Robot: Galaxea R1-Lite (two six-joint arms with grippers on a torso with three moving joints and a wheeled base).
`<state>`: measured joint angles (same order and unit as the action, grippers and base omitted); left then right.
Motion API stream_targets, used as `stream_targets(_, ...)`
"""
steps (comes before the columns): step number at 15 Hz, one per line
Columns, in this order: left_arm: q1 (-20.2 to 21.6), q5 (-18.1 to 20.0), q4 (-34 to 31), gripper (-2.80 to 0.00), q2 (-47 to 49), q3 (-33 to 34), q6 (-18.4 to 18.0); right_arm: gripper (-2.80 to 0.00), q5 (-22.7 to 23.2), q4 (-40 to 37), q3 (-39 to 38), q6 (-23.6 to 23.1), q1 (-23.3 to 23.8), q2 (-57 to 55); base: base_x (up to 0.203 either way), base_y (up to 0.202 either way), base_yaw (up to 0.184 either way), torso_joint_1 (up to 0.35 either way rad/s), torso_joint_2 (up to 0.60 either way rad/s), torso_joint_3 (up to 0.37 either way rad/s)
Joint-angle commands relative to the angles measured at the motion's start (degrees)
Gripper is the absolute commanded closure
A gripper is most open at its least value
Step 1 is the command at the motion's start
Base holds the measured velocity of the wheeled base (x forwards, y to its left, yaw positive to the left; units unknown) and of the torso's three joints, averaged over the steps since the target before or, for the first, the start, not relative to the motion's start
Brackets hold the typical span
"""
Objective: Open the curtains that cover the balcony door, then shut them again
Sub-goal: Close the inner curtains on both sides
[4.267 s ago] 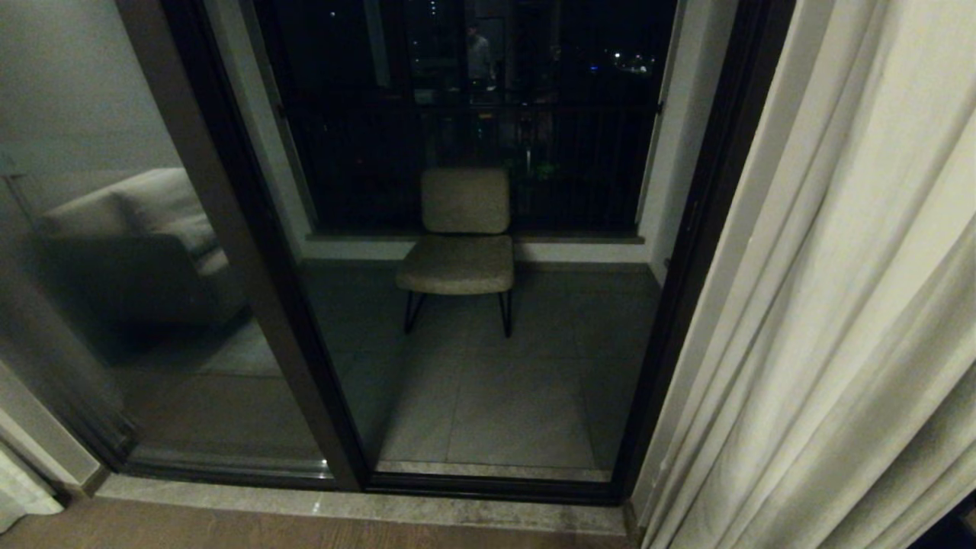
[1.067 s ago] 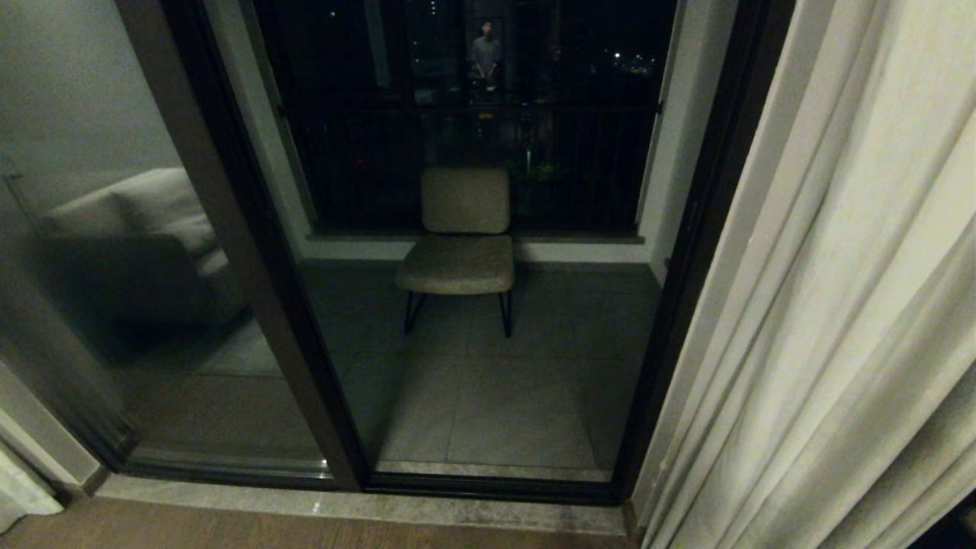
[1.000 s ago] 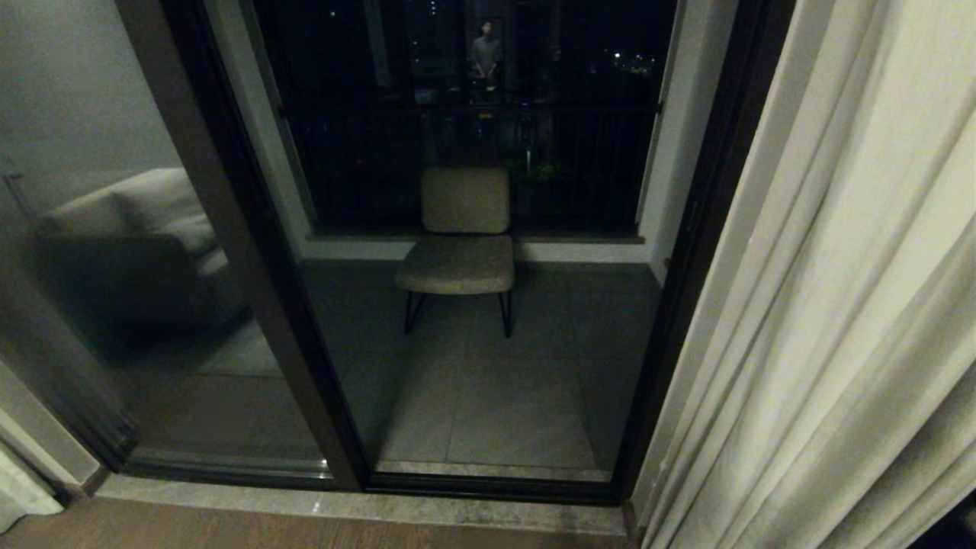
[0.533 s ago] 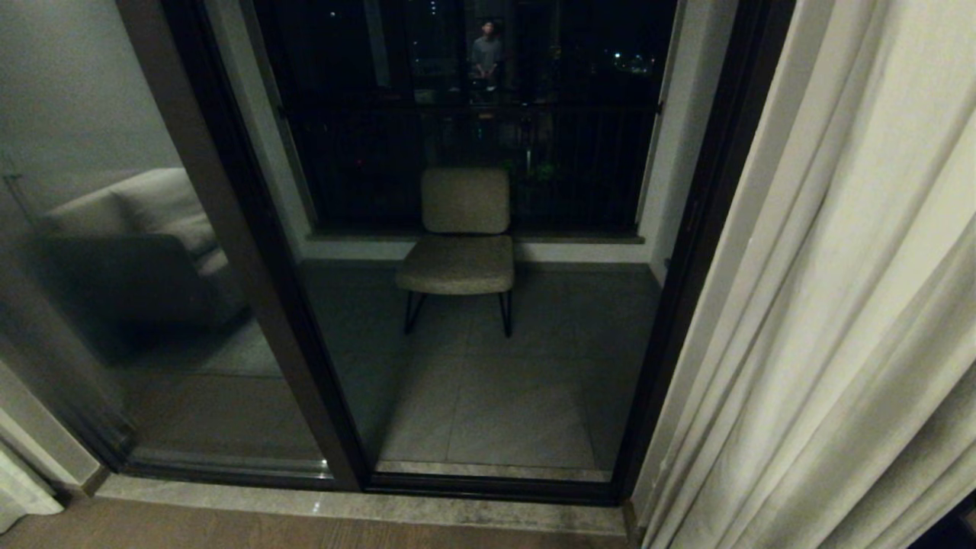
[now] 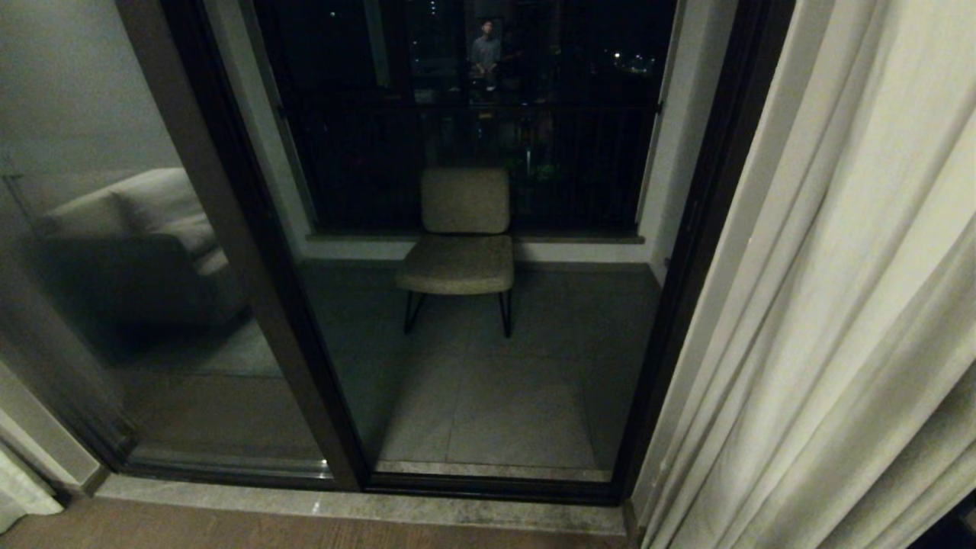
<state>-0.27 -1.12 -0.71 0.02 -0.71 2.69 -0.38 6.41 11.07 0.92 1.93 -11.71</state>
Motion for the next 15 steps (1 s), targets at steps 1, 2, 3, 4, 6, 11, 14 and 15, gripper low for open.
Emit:
stream_targets(1, 0.0, 0.0, 0.0, 0.00, 0.0, 0.0, 0.0, 0.00, 1.4, 0.2, 3.3, 0.4, 3.7, -7.8, 0.000, 0.000, 0.000, 0.000, 0.00, 0.000)
stream_targets(2, 0.0, 0.0, 0.0, 0.00, 0.0, 0.0, 0.0, 0.00, 3.3, 0.5, 5.0, 1.1, 5.7, -10.1, 0.000, 0.000, 0.000, 0.000, 0.00, 0.000)
stream_targets(3, 0.0, 0.0, 0.0, 0.00, 0.0, 0.0, 0.0, 0.00, 4.8, 1.3, 6.0, 1.5, 6.5, -11.9, 0.000, 0.000, 0.000, 0.000, 0.00, 0.000)
stream_targets(4, 0.0, 0.0, 0.0, 0.00, 0.0, 0.0, 0.0, 0.00, 5.9, 2.5, 6.9, 1.8, 7.2, -13.9, 0.000, 0.000, 0.000, 0.000, 0.00, 0.000)
stream_targets(6, 0.0, 0.0, 0.0, 0.00, 0.0, 0.0, 0.0, 0.00, 6.4, 3.7, 9.3, 2.2, 7.9, -17.6, 0.000, 0.000, 0.000, 0.000, 0.00, 0.000)
stream_targets(11, 0.0, 0.0, 0.0, 0.00, 0.0, 0.0, 0.0, 0.00, 6.5, 4.0, 16.8, 3.0, 8.0, -26.1, 0.000, 0.000, 0.000, 0.000, 0.00, 0.000)
stream_targets(14, 0.0, 0.0, 0.0, 0.00, 0.0, 0.0, 0.0, 0.00, 6.5, 4.0, 19.4, 2.9, 7.7, -30.7, 0.000, 0.000, 0.000, 0.000, 0.00, 0.000)
stream_targets(15, 0.0, 0.0, 0.0, 0.00, 0.0, 0.0, 0.0, 0.00, 6.5, 4.0, 19.9, 2.7, 7.6, -31.8, 0.000, 0.000, 0.000, 0.000, 0.00, 0.000)
